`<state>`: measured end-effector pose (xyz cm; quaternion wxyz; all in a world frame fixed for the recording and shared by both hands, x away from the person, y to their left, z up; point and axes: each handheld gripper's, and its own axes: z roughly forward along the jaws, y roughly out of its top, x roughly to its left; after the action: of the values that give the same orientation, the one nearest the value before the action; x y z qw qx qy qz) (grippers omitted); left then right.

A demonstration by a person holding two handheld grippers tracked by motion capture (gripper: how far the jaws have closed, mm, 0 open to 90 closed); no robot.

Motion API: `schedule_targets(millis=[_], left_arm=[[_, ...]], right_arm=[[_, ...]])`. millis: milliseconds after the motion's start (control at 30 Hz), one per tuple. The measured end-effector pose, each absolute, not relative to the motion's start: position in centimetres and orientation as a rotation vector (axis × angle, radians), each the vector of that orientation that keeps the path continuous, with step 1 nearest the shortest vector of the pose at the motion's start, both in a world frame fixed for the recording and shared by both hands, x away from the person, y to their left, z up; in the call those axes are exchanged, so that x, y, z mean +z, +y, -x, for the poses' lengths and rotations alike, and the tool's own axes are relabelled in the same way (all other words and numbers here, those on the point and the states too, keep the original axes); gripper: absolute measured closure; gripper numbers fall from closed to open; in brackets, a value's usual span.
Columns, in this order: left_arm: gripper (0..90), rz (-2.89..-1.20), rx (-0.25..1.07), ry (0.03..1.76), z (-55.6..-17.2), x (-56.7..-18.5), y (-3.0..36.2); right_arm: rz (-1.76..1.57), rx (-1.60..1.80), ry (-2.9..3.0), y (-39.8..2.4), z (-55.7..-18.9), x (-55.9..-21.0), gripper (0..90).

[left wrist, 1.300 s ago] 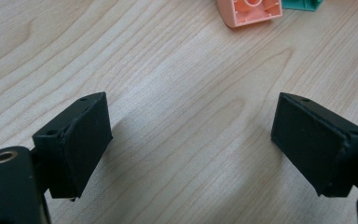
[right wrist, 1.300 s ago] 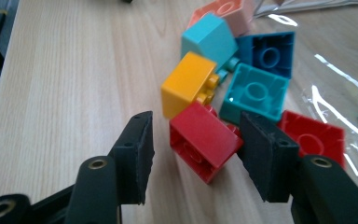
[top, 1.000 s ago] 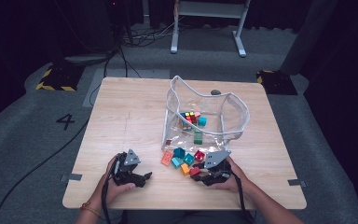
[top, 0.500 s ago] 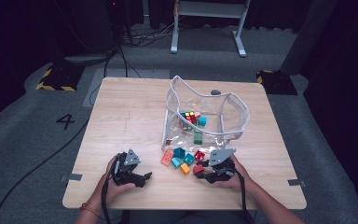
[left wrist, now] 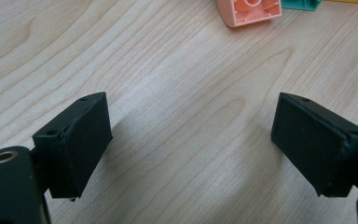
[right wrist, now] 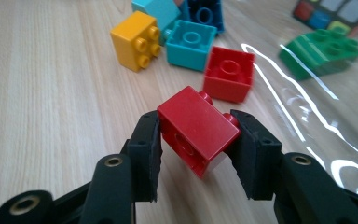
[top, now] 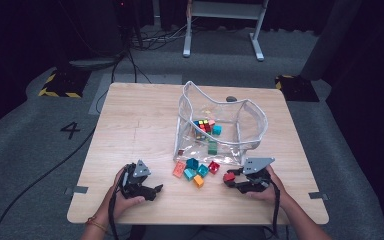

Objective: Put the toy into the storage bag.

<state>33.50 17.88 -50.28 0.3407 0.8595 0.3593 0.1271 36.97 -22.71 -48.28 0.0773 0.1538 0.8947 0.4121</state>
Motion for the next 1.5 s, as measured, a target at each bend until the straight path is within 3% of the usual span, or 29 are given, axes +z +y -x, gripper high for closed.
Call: schedule_targets(millis=[800,1500], left_arm=[[12.3,-2.233,0.331,0.936,-33.5,-50.3,17.9],[12.1,-2.241,0.325,0.928,-33.5,-50.3,17.9]], right_arm=[[-0.698,1.16,2.512,-31.5,-38.4,-46.2,55.7],[-0.787,1.246,2.275,-35.1,-41.1,-36.8,55.6]])
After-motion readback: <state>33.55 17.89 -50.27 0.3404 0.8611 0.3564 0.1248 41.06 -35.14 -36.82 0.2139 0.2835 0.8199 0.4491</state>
